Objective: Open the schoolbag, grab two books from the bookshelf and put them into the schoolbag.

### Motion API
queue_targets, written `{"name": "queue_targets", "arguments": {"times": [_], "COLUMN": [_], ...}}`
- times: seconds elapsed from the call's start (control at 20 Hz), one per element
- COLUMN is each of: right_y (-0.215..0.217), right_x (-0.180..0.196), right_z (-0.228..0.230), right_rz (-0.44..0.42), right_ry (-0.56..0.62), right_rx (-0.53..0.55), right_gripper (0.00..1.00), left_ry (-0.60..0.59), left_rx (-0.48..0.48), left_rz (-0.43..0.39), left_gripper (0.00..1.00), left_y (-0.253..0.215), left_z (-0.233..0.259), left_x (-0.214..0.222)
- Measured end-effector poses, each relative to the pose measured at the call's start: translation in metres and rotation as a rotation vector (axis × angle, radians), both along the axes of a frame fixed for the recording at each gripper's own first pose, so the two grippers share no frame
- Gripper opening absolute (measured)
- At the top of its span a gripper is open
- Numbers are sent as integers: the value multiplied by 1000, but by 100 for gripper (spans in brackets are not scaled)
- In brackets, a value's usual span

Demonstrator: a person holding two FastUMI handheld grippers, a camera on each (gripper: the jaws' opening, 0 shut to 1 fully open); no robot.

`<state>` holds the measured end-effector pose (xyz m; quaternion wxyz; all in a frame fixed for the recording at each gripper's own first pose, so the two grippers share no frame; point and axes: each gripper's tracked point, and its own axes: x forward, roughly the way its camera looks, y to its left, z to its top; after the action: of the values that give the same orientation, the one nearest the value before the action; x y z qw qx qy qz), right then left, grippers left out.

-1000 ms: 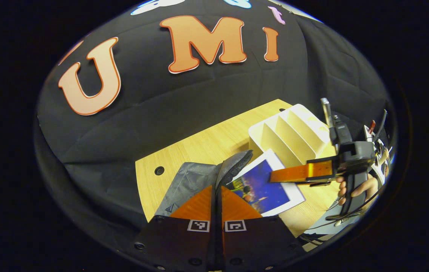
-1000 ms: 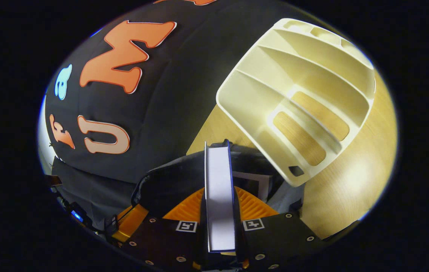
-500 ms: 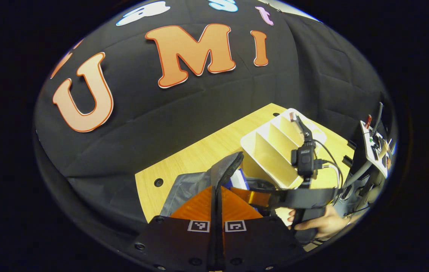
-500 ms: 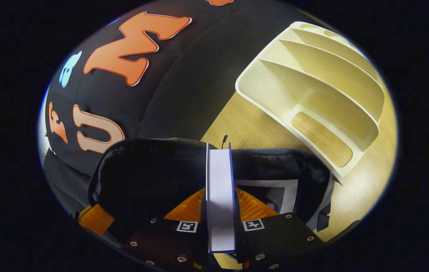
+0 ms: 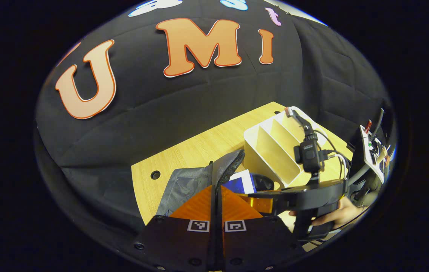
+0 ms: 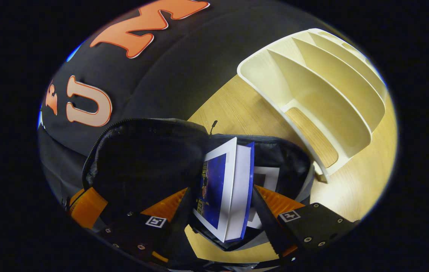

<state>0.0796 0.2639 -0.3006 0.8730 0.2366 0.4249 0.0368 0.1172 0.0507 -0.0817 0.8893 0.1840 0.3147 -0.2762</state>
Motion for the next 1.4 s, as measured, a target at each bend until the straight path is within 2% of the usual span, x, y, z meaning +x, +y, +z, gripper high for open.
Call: {"name": "queue_targets", "arguments": {"times": [0.1,0.3,0.55,0.6,0.65,0.7,0.85,1.0,1.05,1.4], "right_y": [-17,-55,-125,-139,-154,-167,-202,-219,-220,-215], "right_x": [-4,-13,-23,-25,-27,-29,-36,-36,-35,-28], "right_z": [8,26,50,56,62,68,93,127,141,225], "right_rz": [-7,-7,11,16,22,28,55,89,95,64], "right_ry": [-14,-33,-72,-80,-88,-96,-143,-253,-305,-645], "right_rx": [-26,-84,-232,-266,-296,-326,-429,-520,-544,-606], "right_gripper": [97,98,98,98,98,98,98,98,98,97], "left_ry": [13,52,110,128,143,151,183,180,158,-99], "left_rx": [-11,-68,-150,-167,-177,-182,-248,-341,-360,-398], "left_rz": [10,16,14,17,22,36,91,137,139,195], "left_gripper": [1,2,8,18,21,35,51,93,98,97], "left_y": [4,-3,-22,-27,-30,-33,-43,-55,-61,-74], "left_z": [-6,-17,-29,-33,-38,-42,-50,-50,-43,-13], "left_x": [-5,-17,-37,-43,-47,-50,-57,-62,-62,-50]}}
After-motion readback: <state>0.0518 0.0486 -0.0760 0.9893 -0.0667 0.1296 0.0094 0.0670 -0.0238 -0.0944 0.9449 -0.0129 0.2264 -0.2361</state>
